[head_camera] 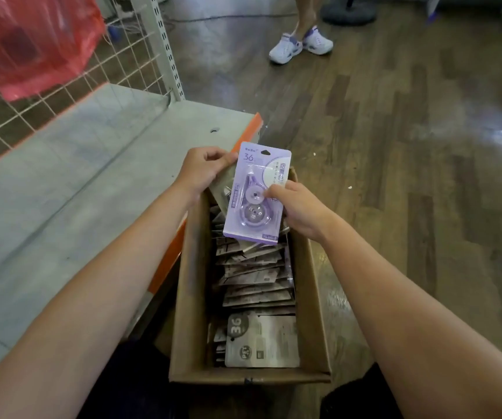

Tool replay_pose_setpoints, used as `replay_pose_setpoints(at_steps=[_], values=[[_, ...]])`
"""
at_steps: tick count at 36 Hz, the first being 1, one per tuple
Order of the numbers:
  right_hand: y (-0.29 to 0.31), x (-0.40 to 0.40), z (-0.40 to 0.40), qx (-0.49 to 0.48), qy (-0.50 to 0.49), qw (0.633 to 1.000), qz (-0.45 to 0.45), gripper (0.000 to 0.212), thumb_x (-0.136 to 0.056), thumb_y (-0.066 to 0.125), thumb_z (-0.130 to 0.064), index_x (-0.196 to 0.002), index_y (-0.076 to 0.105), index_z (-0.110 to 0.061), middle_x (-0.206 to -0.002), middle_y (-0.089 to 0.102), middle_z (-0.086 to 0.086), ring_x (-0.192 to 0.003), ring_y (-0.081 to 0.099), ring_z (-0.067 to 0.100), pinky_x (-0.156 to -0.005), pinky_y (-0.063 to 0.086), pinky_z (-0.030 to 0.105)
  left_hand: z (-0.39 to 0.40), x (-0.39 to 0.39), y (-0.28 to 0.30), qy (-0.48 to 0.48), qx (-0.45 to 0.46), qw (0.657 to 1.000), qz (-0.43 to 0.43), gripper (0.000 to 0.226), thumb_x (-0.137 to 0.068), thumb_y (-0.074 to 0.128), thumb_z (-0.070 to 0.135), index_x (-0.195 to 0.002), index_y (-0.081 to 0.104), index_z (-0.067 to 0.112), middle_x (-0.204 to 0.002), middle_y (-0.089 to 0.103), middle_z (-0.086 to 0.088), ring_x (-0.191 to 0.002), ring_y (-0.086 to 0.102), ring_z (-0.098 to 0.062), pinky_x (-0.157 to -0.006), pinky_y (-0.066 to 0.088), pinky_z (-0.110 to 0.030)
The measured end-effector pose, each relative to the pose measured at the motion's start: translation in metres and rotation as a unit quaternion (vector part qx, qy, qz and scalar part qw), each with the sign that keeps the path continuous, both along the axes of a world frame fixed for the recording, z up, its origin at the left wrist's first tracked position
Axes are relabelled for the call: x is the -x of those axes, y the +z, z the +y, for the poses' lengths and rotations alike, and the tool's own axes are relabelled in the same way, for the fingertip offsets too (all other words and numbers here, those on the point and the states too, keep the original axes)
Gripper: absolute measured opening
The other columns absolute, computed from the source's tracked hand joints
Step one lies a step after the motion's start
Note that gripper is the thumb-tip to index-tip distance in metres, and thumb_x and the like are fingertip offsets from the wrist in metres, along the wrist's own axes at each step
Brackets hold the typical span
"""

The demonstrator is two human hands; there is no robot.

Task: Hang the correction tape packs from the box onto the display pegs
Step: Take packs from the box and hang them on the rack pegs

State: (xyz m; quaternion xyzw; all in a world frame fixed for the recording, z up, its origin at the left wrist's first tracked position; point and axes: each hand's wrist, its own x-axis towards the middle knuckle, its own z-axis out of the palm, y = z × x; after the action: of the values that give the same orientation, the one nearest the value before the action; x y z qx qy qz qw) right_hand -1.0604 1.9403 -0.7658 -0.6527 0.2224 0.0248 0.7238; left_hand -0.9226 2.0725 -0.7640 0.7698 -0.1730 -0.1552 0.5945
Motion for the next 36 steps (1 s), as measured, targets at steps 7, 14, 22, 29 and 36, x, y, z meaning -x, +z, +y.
replay_pose_setpoints(at_steps=[7,14,22,29,36], values=[[0.009,-0.012,0.027,-0.098,-0.066,0.991,-0.059,0.018,-0.095,0.045,-0.002,-0.099,0.062,-0.008,-0.091,0.069,0.005,-0.083,0.065,0.02,-0.079,0.052,0.035,0.015,0.021,0.016,0.053,0.247,0.934,0.253,0.031,-0.097,0.052,0.033,-0.096,0.065,0.005,-0.074,0.072,-0.006,-0.066,0.068,-0.016,-0.067,0.056,-0.027],[0.013,-0.026,0.06,-0.068,-0.091,0.993,-0.041,0.034,-0.092,0.048,-0.002,-0.125,0.052,0.001,-0.114,0.066,0.017,-0.103,0.064,0.031,-0.084,0.054,0.039,0.055,0.054,0.002,-0.009,0.204,0.946,0.253,0.047,-0.092,0.057,0.027,-0.128,0.052,-0.003,-0.12,0.061,-0.023,-0.092,0.067,-0.026,-0.081,0.057,-0.036],[-0.004,-0.039,0.12,-0.011,0.061,0.997,-0.042,0.029,-0.09,0.052,-0.003,-0.119,0.057,-0.006,-0.109,0.069,0.012,-0.097,0.068,0.027,-0.08,0.057,0.039,0.134,0.096,-0.026,0.146,0.252,0.934,0.208,0.024,-0.094,0.05,0.001,-0.113,0.049,0.017,-0.09,0.072,-0.005,-0.074,0.07,-0.02,-0.064,0.056,-0.037],[0.002,-0.043,0.147,-0.018,0.05,0.995,-0.083,0.03,-0.087,0.051,0.0,-0.116,0.058,-0.002,-0.108,0.068,0.02,-0.099,0.067,0.035,-0.087,0.055,0.049,0.216,0.125,-0.009,0.256,0.161,0.945,0.124,0.026,-0.097,0.047,0.004,-0.104,0.052,0.028,-0.096,0.069,-0.002,-0.078,0.068,-0.012,-0.056,0.053,-0.026],[0.002,-0.033,0.149,0.026,0.097,0.991,-0.086,0.027,-0.089,0.06,-0.011,-0.116,0.057,-0.013,-0.106,0.07,0.008,-0.094,0.07,0.025,-0.086,0.056,0.047,0.24,0.143,-0.002,0.271,0.141,0.947,0.101,0.029,-0.098,0.048,0.008,-0.116,0.054,0.031,-0.111,0.068,-0.004,-0.089,0.069,-0.013,-0.056,0.053,-0.022]])
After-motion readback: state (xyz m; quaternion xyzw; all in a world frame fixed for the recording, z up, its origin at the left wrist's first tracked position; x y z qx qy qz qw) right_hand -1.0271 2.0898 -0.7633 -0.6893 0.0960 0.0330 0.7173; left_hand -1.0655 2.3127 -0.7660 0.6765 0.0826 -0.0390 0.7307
